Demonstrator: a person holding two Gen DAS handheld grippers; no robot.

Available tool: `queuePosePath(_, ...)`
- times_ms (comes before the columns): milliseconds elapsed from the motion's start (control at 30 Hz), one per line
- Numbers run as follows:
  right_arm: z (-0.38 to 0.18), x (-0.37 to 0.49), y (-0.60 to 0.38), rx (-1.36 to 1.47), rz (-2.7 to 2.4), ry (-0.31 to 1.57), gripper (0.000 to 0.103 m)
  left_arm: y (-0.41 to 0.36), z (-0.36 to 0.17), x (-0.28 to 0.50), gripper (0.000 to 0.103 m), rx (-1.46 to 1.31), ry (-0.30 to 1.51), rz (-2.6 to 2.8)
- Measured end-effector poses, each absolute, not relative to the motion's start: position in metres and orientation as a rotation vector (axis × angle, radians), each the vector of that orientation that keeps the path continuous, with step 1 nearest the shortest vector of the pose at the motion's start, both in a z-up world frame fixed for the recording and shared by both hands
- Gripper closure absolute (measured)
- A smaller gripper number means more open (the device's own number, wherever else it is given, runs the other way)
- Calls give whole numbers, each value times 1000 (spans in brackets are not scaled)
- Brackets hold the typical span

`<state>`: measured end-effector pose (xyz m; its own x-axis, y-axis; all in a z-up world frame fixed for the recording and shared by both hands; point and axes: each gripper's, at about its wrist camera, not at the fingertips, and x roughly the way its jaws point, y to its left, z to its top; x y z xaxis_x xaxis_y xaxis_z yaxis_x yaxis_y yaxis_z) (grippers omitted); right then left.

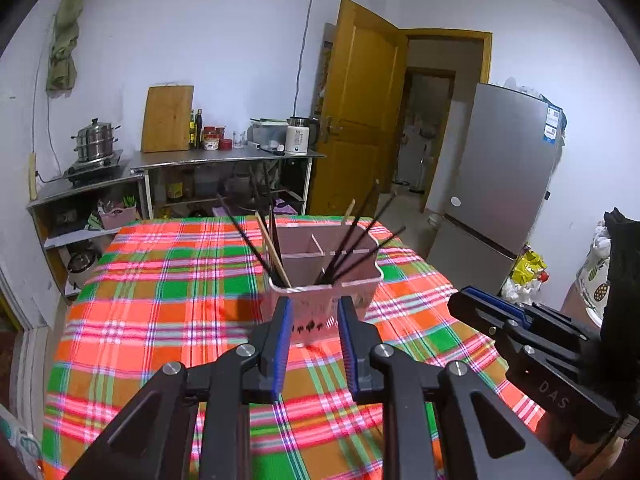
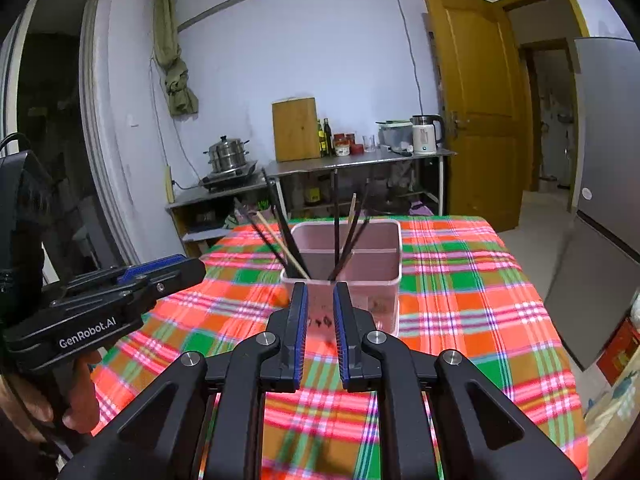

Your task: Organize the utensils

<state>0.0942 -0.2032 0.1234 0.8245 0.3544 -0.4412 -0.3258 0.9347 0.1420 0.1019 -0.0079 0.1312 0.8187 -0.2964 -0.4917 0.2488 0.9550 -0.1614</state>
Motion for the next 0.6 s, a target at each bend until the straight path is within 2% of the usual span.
queuePosePath(600, 62, 46, -205, 10, 316, 505, 86, -15, 67, 64, 80, -99, 531, -278)
